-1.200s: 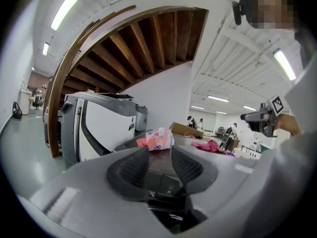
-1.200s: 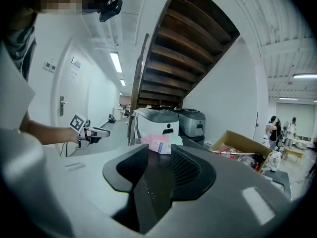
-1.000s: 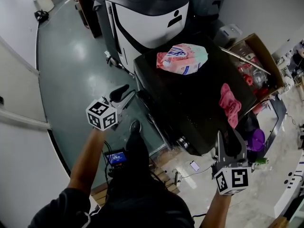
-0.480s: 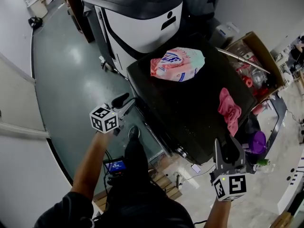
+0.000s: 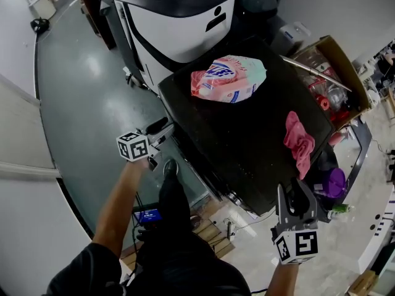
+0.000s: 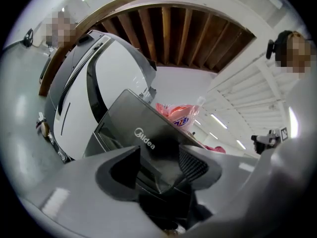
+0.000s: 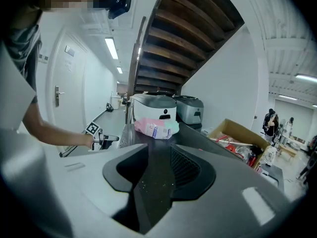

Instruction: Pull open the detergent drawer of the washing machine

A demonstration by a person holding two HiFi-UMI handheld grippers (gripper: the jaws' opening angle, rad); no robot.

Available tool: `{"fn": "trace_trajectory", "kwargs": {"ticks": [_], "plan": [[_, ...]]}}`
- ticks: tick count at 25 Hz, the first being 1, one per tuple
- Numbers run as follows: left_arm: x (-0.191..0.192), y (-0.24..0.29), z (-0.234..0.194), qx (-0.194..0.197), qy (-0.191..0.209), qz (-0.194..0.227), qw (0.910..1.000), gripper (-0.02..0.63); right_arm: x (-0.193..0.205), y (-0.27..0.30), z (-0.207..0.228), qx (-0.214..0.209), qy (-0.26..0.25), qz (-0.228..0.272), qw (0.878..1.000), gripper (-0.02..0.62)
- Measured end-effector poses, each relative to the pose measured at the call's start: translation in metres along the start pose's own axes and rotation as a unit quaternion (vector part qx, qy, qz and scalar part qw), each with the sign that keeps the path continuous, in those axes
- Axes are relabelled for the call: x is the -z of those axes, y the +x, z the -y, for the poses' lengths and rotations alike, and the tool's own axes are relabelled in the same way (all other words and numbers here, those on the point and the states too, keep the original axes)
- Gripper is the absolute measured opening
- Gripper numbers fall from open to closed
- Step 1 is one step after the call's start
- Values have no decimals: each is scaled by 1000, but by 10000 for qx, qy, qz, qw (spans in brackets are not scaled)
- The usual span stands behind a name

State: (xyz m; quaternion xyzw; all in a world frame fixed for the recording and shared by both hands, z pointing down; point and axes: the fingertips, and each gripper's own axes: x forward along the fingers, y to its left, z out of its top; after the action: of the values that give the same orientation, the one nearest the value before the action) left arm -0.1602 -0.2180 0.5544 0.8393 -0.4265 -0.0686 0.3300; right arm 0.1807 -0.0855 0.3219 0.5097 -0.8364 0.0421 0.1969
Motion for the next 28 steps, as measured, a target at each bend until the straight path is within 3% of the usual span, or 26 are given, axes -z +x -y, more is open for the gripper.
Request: {"fn": "trace_trajectory", "kwargs": {"ticks": [5,12,18,22,28], "plan": [[5,7,-11,360,-520,205,9978,291,11,4,-4,-8,54,-135,9999,121],[10,16,-24,898,-1193,433,9878,299,20,7,-2,68,103,-260,9996,121],[8,22,-38,1456,-1711,887,9704,319,30,14,-5,115,155,-411,9990,121],[-3,23,-40,1936,-2012,1217,9525,319,34,18,-8,146,188,-489,9985,121],[-12,27,-41,2474,-2236,1264,9343,314,41,27,-4,239,272,-617,9974,121]]}}
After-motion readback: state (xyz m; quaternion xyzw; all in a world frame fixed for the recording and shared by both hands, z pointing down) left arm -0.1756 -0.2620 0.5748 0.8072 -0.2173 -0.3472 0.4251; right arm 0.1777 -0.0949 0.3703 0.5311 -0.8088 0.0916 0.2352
